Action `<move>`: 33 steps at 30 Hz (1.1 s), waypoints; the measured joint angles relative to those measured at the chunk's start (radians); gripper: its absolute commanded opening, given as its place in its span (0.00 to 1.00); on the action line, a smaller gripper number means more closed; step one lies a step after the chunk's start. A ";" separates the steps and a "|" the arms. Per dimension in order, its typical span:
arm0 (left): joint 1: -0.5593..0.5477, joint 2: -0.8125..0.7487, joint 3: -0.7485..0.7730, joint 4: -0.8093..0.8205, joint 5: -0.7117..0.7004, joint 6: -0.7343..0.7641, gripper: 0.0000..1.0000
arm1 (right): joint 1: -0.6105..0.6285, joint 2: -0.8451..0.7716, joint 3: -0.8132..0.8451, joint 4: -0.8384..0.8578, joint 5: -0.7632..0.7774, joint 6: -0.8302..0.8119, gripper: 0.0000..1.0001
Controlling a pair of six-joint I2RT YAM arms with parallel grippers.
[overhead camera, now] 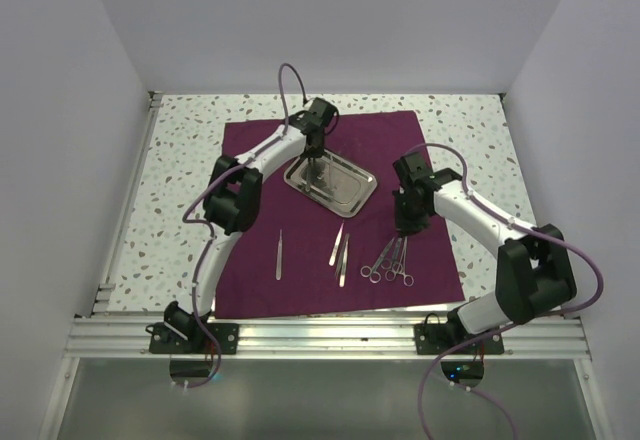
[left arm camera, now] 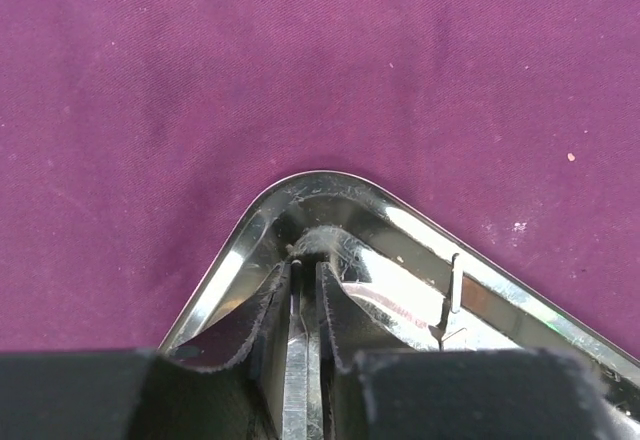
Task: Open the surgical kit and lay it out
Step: Pick up the medical item from the container.
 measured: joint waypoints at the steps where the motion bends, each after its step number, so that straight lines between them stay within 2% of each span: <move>1: 0.000 0.000 0.000 0.002 0.002 0.000 0.18 | -0.001 0.005 0.003 -0.001 0.000 -0.002 0.00; 10: 0.008 -0.019 -0.049 0.042 0.019 -0.003 0.07 | -0.005 0.026 0.025 0.000 0.011 -0.007 0.00; 13: 0.011 -0.029 -0.071 0.061 0.028 -0.009 0.00 | -0.007 0.026 0.026 0.000 0.014 -0.006 0.00; 23: 0.019 -0.043 -0.093 0.094 0.066 0.008 0.00 | -0.009 0.045 0.038 0.002 0.014 -0.005 0.00; 33: 0.058 -0.024 0.007 -0.027 0.249 0.029 0.00 | -0.009 0.045 0.080 0.008 0.013 0.001 0.00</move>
